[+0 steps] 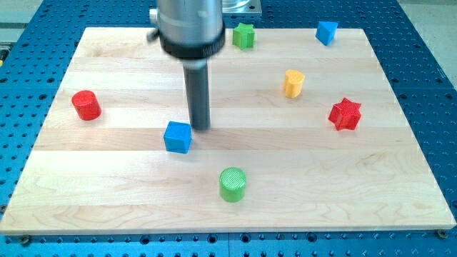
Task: Push the cube below the hexagon
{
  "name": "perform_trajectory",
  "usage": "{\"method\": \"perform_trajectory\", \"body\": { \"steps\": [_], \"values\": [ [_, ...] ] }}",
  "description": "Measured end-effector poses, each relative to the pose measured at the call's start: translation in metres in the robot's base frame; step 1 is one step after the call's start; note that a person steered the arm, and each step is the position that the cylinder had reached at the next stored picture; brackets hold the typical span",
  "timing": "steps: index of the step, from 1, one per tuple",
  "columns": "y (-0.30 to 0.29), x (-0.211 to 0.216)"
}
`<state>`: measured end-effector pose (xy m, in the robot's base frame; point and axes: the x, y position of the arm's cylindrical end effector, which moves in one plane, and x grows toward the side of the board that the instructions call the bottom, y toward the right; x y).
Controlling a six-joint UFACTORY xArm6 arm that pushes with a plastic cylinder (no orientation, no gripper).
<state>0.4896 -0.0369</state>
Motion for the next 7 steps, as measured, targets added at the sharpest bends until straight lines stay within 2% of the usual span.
{"method": "perform_trajectory", "body": {
  "steps": [1,2,3,4,5,6,7],
  "values": [
    [0.0,0.026],
    [-0.069,0.026],
    [-0.085,0.006],
    [-0.048,-0.038],
    [0.025,-0.04],
    [0.067,-0.046],
    [0.052,-0.067]
  ]
}}
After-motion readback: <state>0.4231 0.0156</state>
